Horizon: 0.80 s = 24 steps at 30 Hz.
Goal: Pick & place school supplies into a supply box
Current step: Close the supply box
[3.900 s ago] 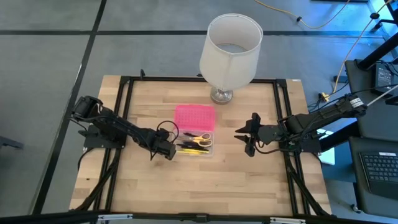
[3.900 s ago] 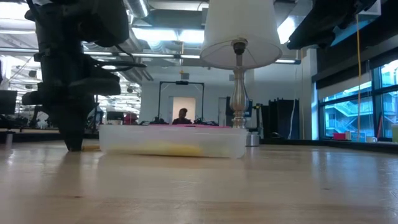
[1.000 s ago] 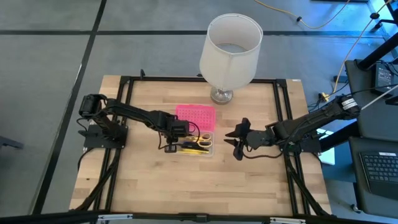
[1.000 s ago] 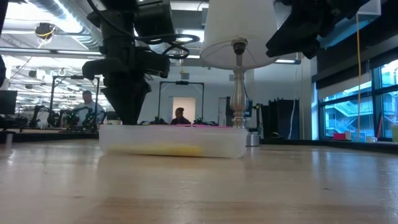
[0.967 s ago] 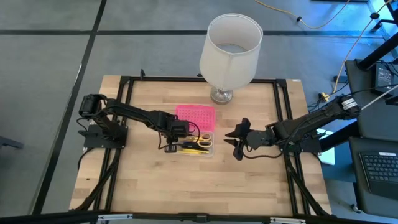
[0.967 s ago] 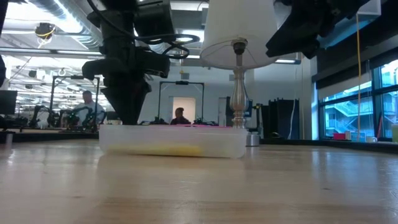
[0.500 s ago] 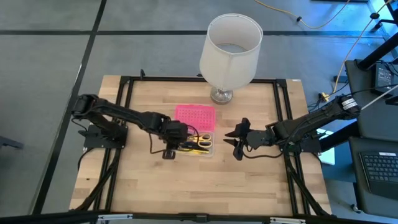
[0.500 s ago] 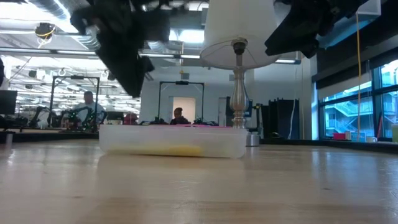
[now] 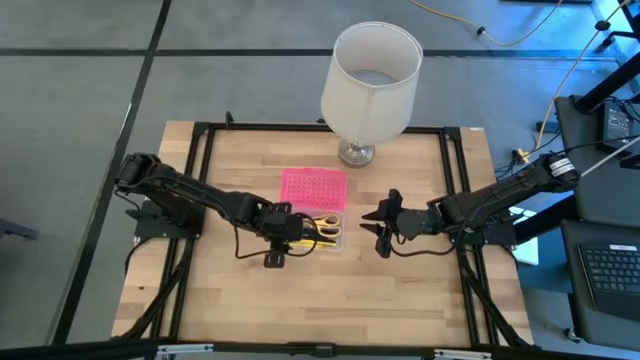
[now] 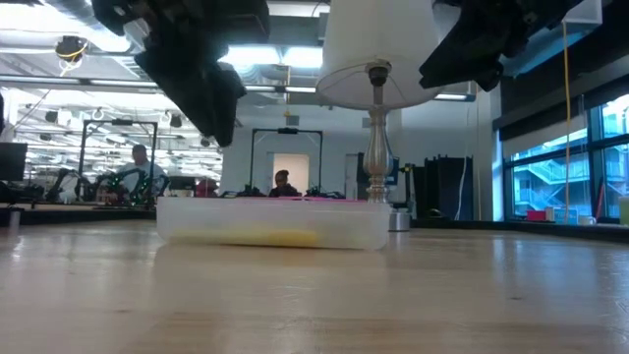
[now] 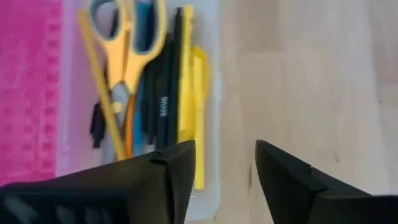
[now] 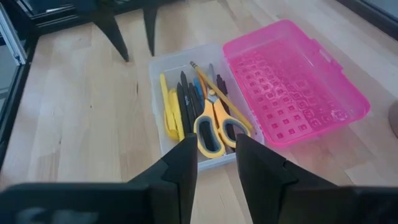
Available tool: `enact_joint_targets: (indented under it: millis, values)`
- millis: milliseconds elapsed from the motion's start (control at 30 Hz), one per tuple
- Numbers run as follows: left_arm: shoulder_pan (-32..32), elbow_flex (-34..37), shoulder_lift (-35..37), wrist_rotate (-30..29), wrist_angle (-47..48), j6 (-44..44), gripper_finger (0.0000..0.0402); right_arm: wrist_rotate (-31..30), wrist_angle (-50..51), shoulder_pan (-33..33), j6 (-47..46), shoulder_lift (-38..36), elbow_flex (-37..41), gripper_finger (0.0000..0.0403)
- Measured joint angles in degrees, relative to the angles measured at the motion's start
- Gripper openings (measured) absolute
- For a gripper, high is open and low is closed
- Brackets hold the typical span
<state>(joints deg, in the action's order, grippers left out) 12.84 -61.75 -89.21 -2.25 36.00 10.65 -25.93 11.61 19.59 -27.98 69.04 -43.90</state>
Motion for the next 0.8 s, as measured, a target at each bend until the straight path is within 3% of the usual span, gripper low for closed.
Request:
enact_joint_targets:
  millis: [200,467,800]
  values:
    - [1.2,2.9,-0.1,0.2,-0.5,4.9,0.0161,0.0,0.1,0.0,-0.3,0.0,0.0,0.0114]
    - [3.7,6.8,-0.7,-4.0,-4.6,5.8,0.0153,0.0,0.1,0.0,-0.3,0.0,0.0,0.0114]
    - [3.5,7.1,-4.9,-5.2,-5.4,6.6,0.0132,0.0,0.1,0.0,-0.3,0.0,0.0,0.0114]
